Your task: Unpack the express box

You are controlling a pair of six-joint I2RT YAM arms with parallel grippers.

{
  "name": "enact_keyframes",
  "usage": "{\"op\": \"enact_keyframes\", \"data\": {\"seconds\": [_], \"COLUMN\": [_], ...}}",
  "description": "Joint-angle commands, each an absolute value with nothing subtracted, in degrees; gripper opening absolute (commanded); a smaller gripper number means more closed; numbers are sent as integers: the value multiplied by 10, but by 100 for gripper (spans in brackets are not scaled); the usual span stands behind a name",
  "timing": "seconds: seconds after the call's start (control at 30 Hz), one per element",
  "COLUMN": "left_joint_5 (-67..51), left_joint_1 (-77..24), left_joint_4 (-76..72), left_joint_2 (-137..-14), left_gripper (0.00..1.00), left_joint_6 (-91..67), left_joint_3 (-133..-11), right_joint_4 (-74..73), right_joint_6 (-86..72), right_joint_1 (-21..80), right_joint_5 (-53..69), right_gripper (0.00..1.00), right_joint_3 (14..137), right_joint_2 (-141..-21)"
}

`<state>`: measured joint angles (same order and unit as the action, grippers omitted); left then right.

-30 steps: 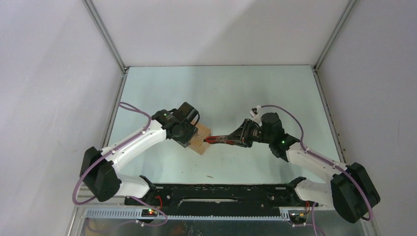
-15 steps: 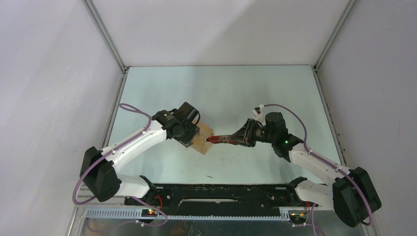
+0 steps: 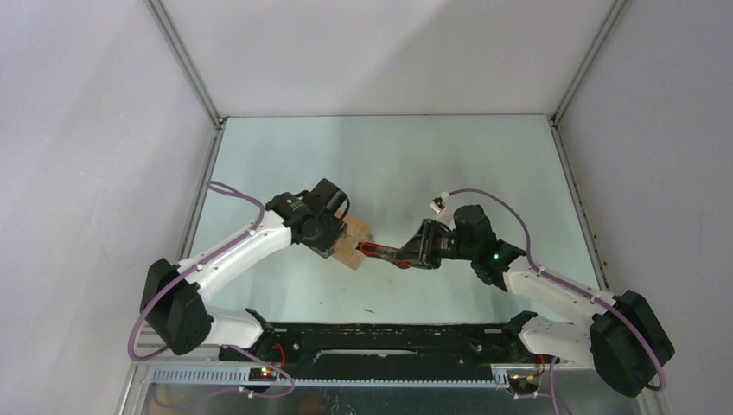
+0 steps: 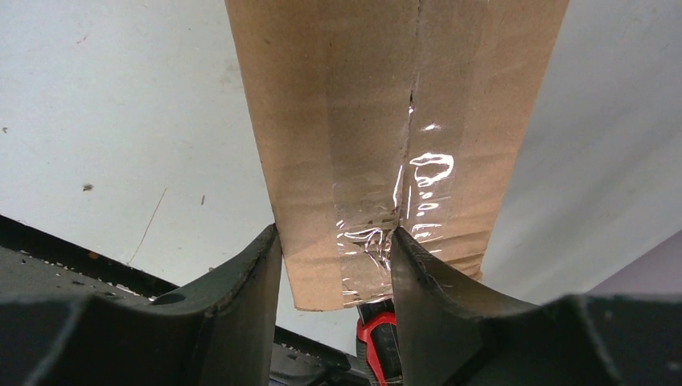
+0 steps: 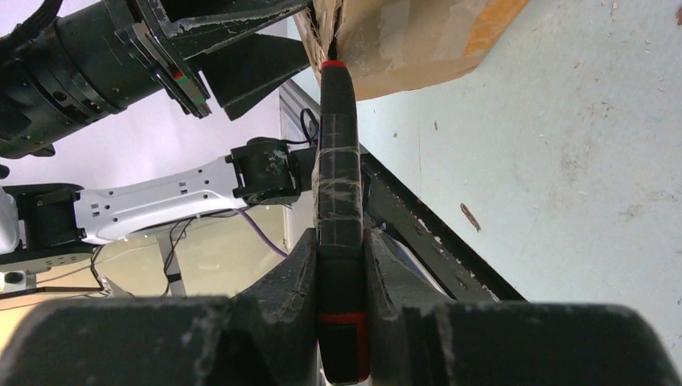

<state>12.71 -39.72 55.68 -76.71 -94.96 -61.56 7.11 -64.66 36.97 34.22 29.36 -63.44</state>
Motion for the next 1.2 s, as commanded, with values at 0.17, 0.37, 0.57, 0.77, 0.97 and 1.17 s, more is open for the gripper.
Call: {"op": "enact_keyframes", "data": {"seconds": [0.17, 0.37, 0.57, 0.77, 0.97, 1.17], "left_joint_5": [138, 144, 136, 126, 114, 125], "left_joint_1": [-383, -366, -366, -376, -390, -391], "left_joint_4": [516, 531, 520, 513, 501, 523], "left_joint_2": [-740, -723, -729, -738, -752, -757], "left_gripper": [26, 25, 24, 24, 24, 24], "left_joint_6": [-977, -966, -960, -960, -961, -945], "left_joint_3": [-610, -591, -589, -596, -611, -624], "right_joint_4": [22, -21, 3, 43, 91, 77], "right_joint_6": [-620, -590, -599, -624, -655, -643], "right_joint_1": [357, 320, 327, 337, 378, 381], "right_joint_5": [414, 447, 462, 449, 437, 435], "right_gripper": [0, 0, 0, 0, 0, 0], "right_joint_3": [284, 284, 284, 288, 293, 293], "right_joint_2": [-635, -619, -627, -644, -686, -688]}}
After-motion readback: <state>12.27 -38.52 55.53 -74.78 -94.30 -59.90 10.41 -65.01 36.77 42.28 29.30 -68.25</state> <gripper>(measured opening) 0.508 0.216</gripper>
